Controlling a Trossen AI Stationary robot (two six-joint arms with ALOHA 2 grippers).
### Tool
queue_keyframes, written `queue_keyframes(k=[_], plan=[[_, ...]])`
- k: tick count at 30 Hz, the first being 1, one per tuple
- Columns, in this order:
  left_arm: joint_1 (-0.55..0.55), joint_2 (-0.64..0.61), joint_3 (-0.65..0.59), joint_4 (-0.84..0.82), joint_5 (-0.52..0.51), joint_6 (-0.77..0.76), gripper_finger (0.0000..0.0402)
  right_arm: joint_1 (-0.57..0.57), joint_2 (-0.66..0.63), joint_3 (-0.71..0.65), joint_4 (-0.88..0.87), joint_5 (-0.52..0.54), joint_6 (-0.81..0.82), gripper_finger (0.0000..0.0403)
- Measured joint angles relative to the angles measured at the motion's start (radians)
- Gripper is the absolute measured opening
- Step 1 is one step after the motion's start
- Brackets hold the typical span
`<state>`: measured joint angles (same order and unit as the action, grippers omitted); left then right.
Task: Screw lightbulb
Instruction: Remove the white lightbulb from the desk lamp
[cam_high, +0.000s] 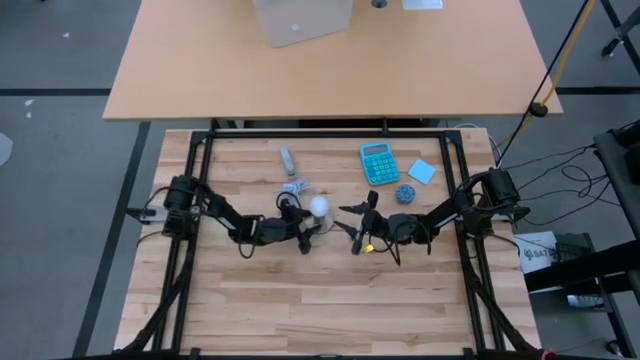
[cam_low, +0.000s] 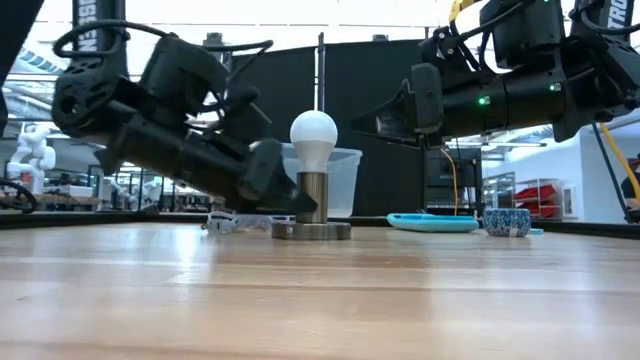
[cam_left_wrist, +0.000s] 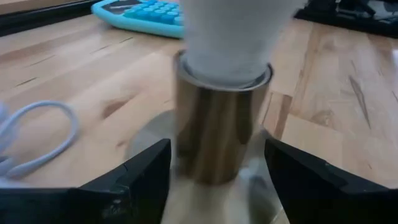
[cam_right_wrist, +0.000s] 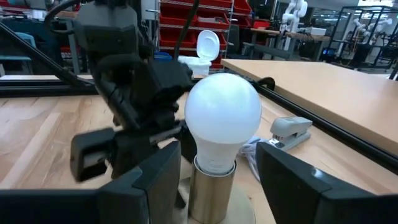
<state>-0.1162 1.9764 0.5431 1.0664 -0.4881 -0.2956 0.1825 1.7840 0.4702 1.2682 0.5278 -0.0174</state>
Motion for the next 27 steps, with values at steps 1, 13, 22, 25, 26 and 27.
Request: queue_keyframes(k=[1, 13, 22, 25, 26, 27], plan=[[0.001, 0.017, 0.017, 0.0, 0.0, 0.008, 0.0266, 0.0, 0.0, 0.0, 0.0, 0.0, -0.003, 0.0203], [0.042, 0.142, 0.144, 0.054, -0.007, 0.013, 0.0262, 0.0, 0.0, 0.0, -0.016, 0.0, -0.008, 0.0203], [0.049, 0.145, 0.149, 0.087, -0.039, 0.015, 0.0241, 0.0, 0.0, 0.0, -0.014, 0.0, -0.029, 0.0203], [0.054, 0.145, 0.149, 0.087, -0.04, 0.014, 0.0241, 0.0, 0.0, 0.0, -0.014, 0.0, -0.029, 0.0203], [0.054, 0.145, 0.149, 0.091, -0.04, 0.016, 0.0241, 0.0, 0.0, 0.0, -0.014, 0.0, -0.029, 0.0203], [0.054, 0.145, 0.149, 0.094, -0.04, 0.016, 0.0241, 0.0, 0.0, 0.0, -0.014, 0.0, -0.029, 0.0203]])
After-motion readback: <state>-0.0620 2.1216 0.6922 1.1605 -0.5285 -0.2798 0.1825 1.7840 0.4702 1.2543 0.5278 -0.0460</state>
